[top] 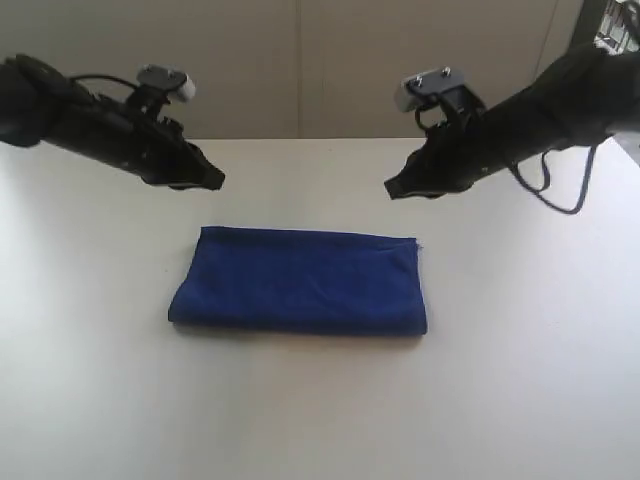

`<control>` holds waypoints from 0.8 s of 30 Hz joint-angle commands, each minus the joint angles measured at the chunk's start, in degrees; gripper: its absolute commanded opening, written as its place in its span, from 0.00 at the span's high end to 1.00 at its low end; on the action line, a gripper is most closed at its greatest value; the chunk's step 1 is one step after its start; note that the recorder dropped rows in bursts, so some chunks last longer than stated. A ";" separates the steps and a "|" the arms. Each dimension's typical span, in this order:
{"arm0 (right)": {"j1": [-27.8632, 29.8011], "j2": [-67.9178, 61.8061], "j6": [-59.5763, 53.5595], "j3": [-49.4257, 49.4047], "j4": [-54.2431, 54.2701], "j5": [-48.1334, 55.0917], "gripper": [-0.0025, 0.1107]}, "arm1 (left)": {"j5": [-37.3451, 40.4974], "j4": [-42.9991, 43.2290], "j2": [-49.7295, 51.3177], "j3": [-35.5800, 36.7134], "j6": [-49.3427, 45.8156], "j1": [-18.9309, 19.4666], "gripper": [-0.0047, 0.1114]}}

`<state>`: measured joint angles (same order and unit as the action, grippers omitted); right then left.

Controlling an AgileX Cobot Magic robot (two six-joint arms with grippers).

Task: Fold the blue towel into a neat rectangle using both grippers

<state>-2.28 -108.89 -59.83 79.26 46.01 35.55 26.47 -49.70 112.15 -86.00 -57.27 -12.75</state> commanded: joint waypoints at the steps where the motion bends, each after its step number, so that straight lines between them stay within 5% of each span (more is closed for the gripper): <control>1: 0.00 14.12 23.04 -4.90 -17.70 -6.01 0.98 | 3.36 15.84 -12.54 4.34 15.44 0.07 0.96; 4: 0.00 28.08 48.11 -13.68 -37.63 -10.37 0.98 | 0.22 30.19 -27.62 14.92 31.54 0.07 0.96; 6: 0.00 34.34 52.21 -18.33 -40.47 -9.96 0.98 | -1.96 31.18 -36.12 20.72 34.86 0.07 0.96; 17: 0.00 77.54 58.73 -48.99 -40.51 -11.66 0.98 | -10.34 31.05 -87.85 57.55 43.71 0.07 0.96; 24: 0.00 91.13 61.11 -59.00 -39.86 -12.31 0.98 | -8.90 30.21 -102.14 67.62 47.21 0.07 0.96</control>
<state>-2.28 -20.69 -0.93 22.96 5.93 24.54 17.56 -18.43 13.50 -20.59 -12.53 -12.75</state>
